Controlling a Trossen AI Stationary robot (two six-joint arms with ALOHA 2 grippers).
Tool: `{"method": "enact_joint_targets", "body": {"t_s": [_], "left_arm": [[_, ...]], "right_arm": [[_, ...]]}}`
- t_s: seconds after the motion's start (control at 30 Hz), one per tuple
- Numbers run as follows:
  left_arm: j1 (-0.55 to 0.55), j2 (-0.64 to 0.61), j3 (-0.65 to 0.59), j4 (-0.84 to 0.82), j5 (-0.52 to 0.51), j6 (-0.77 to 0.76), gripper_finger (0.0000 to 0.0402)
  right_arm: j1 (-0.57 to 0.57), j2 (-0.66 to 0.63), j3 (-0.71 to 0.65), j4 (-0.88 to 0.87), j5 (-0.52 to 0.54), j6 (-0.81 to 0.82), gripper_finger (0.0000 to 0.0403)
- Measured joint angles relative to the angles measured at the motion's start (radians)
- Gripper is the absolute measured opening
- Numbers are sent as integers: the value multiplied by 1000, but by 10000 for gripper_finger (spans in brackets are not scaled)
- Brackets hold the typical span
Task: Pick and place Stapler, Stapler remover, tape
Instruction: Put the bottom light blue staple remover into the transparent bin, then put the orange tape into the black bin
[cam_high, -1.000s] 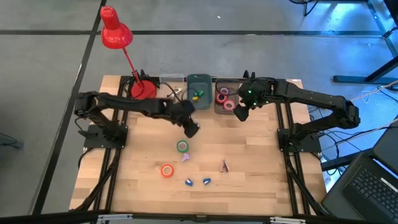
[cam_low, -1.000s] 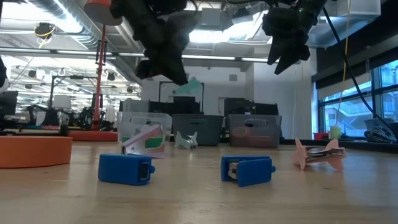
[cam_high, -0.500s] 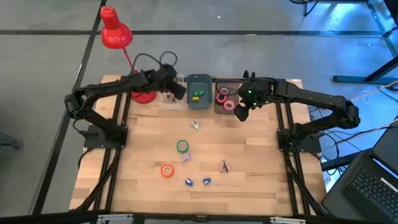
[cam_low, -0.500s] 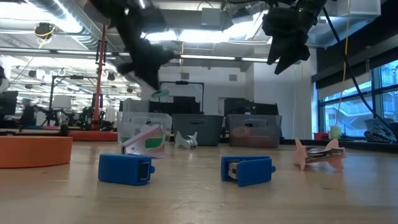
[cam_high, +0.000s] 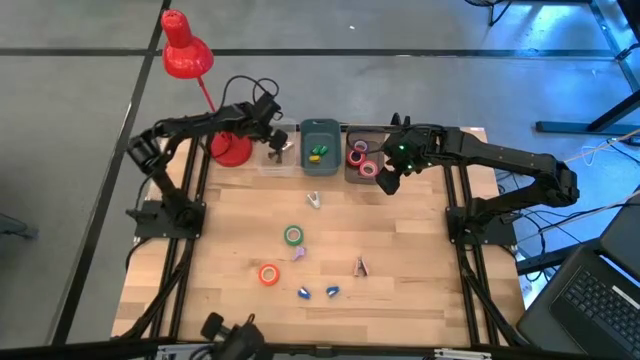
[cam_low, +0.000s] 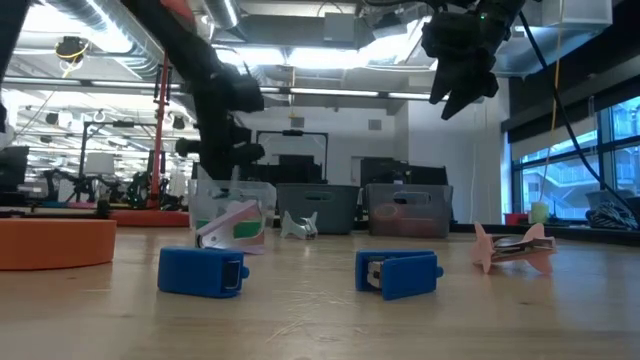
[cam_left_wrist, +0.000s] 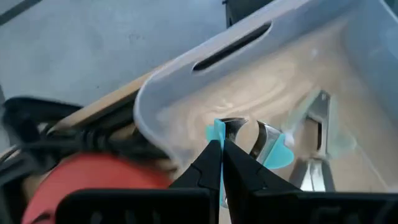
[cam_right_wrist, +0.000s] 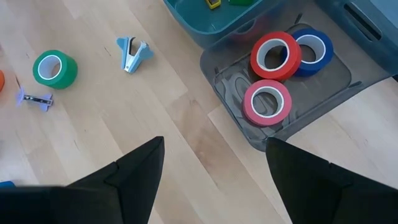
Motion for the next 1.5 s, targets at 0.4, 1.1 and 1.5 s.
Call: {"method": "enact_joint_targets", "body": {"t_s": [0.4, 1.1, 1.5], "left_arm": [[-1, 117, 0, 31, 80, 30, 35], [-381, -371, -1, -337, 155, -222, 181], [-944, -357, -3, -458, 213, -579, 178]], "right_arm": [[0, 0, 0, -9, 0, 0, 285], [20, 0, 0, -43, 0, 49, 285], [36, 0, 0, -41, 45, 50, 285]]}}
